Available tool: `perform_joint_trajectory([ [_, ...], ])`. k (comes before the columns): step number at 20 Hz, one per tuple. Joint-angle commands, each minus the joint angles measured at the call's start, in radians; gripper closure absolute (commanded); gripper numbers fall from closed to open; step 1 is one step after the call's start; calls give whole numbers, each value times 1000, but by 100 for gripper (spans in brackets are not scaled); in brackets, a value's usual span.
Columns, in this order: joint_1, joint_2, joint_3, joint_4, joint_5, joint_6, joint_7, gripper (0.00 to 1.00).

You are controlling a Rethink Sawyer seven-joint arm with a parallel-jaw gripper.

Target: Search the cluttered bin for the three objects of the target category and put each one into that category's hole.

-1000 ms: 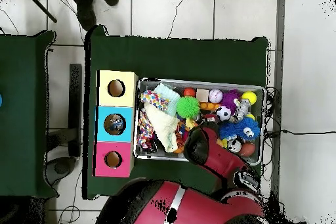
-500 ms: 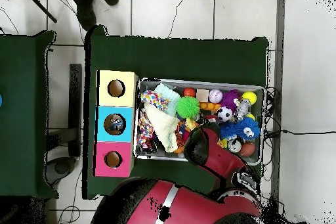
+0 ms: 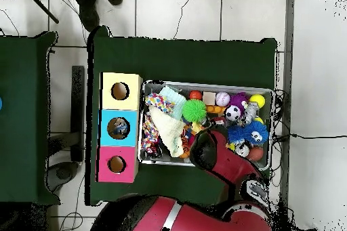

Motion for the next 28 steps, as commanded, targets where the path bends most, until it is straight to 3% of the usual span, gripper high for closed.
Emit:
perform_joint_trajectory([
  [1,4,-136,57,64,1,167,88,100],
  [10,16,-248,41,115,-25,253,64,100],
  [16,-14,-309,60,130,-92,291,5,100],
  [24,-115,-419,165,181,-221,339,-65,100],
  [28,-230,-474,339,220,-364,369,-174,100],
])
